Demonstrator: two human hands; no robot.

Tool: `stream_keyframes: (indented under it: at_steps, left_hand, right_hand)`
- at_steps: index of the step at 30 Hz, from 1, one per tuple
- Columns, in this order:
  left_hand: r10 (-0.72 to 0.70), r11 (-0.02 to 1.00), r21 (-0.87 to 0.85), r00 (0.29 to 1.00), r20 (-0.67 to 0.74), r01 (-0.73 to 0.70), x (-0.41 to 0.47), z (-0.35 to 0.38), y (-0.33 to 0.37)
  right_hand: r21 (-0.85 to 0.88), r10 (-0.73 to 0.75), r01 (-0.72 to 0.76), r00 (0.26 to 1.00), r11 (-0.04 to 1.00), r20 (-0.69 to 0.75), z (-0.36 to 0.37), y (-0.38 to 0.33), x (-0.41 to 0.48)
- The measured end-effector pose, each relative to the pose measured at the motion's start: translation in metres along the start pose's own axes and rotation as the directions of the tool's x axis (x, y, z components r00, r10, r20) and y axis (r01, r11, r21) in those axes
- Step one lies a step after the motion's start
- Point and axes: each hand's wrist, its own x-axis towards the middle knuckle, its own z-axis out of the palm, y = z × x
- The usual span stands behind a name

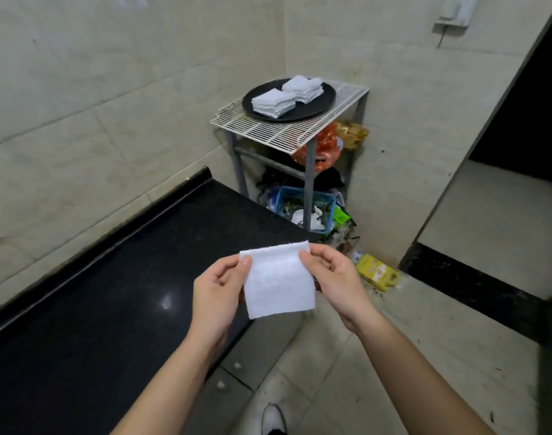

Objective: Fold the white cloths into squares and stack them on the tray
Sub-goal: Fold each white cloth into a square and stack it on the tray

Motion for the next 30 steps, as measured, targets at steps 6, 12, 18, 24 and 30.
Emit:
stream_keyframes:
  at_steps: [6,12,18,24,30]
  left_hand:
    - [0.045,0.998,-0.04,0.999,0.011,-0.045,0.105,0.074,0.005]
    - [0.084,0.994,-0.068,0.994,0.064,-0.08,0.238,0.152,0.039]
    - [0.144,0.984,-0.117,0.984,0.101,-0.132,0.339,0.215,0.099]
    - [0.192,0.978,-0.099,0.977,0.093,-0.182,0.418,0.262,0.124]
    - [0.054,0.996,-0.062,0.979,-0.195,-0.067,0.49,0.297,0.114]
  right_hand:
    - [-0.041,-0.045,0.044,0.999,0.998,-0.027,-0.046,-0.034,0.107]
    - [-0.148,-0.08,0.066,0.993,0.987,-0.092,-0.083,-0.095,0.245]
    - [-0.15,-0.066,0.068,0.998,0.986,0.018,-0.118,-0.161,0.343]
    - [-0.12,-0.014,0.028,0.993,0.992,0.114,-0.153,-0.185,0.437]
    - [-0.266,0.021,0.055,0.961,0.962,0.275,-0.166,-0.193,0.557]
